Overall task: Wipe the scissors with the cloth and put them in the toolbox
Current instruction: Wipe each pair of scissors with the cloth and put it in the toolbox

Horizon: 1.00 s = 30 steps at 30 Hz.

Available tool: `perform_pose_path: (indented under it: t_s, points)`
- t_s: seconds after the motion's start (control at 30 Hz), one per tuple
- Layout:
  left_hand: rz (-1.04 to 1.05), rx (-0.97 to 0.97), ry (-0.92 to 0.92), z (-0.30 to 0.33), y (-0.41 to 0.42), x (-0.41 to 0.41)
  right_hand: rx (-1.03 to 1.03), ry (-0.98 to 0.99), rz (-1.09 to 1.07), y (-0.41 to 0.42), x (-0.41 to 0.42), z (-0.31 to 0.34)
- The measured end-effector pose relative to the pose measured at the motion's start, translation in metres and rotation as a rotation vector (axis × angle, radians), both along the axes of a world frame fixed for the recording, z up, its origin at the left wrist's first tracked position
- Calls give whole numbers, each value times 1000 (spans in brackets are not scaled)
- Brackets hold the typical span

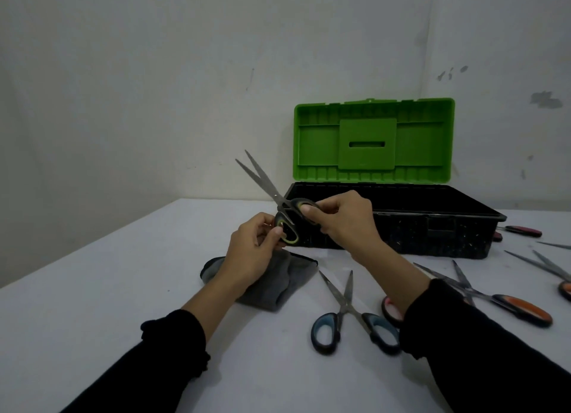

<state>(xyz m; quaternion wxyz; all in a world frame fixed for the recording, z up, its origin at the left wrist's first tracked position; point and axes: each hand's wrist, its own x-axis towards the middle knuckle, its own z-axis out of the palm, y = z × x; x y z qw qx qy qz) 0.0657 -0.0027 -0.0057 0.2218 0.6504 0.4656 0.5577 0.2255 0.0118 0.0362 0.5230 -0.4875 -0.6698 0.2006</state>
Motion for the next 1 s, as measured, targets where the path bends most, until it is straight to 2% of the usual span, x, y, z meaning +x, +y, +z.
perform_pose_path:
  t_s: [0.17, 0.27, 0.33, 0.43, 0.63, 0.7, 0.8, 0.87, 0.93, 1.0]
  points:
    - [-28, -3, -37, 3, -3, 3, -2, -1, -3, 1, -6, -6]
    - [-23, 6, -102, 7, -2, 7, 177, 4, -107, 0, -9, -7]
    - [-7, 16, -134, 10, -1, 8, 260, -65, -146, -2, -11, -6]
    - [4, 14, -144, 12, -1, 8, 260, -200, -138, -5, -9, -5]
    - [-48, 0, -137, 10, 2, 10, 227, -254, -140, -3, 1, -4]
    - [-19, 72, 16, 6, 5, 11, 191, -275, -149, 0, 9, -1]
    - [63, 238, 506, -4, 14, 14, 131, -290, -160, 14, 26, 3]
    - [28, 233, 737, -10, 19, 18, 121, -288, -176, 25, 34, 7]
    - [4, 187, 826, -15, 27, 23, 92, -294, -195, 42, 42, 11]
    - [0, 130, 831, -18, 32, 27, 32, -316, -203, 62, 50, 17]
